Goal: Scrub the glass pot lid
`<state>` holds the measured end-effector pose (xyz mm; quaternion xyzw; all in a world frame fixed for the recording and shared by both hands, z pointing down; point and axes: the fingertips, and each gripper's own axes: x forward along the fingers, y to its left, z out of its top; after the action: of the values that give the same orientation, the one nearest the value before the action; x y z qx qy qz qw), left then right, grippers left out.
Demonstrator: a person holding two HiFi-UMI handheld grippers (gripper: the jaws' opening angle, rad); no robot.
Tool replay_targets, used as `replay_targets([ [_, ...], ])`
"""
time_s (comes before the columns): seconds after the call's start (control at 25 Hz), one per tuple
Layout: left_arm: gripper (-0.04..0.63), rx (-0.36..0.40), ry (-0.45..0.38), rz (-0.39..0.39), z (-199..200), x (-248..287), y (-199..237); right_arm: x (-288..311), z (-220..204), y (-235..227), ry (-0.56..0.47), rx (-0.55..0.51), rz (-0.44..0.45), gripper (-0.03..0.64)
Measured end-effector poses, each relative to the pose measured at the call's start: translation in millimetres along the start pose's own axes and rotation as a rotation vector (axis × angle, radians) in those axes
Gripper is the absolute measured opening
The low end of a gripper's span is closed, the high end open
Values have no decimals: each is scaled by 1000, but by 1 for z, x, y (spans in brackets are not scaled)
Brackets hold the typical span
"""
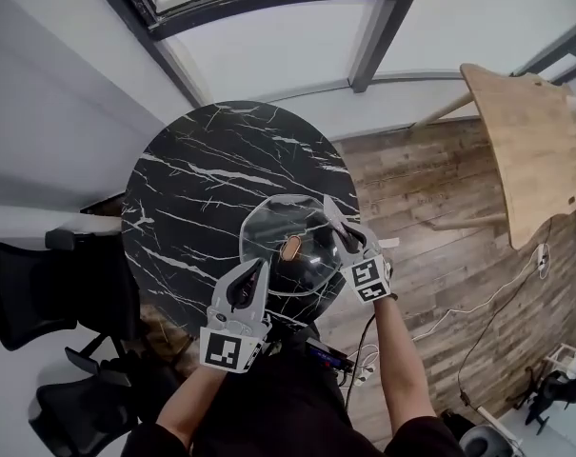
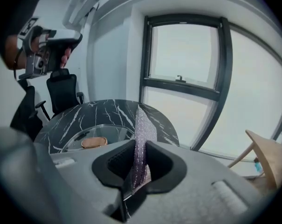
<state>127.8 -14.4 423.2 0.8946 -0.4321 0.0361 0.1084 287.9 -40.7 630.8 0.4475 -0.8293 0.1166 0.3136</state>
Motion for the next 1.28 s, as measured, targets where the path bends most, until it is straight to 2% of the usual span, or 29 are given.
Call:
replay_targets([
  [0.08,3,7,8,0,-4,3,1,13,-9,-2,42,-54,18,67],
  [0.28,3,-10,-40,31,4,10,8,47,-27,0,129,-216,86,67],
  [0.48,2,-26,-28,38,1,8,7,70,-47,12,215,-315,179,66],
  [0.88,2,-44,-21,46,-7,1,10,84,-63,27,300,-319,276,66],
  [1.28,2,-48,-25,28,-5,-7,9,75,-72,35,329,-369,235,67],
])
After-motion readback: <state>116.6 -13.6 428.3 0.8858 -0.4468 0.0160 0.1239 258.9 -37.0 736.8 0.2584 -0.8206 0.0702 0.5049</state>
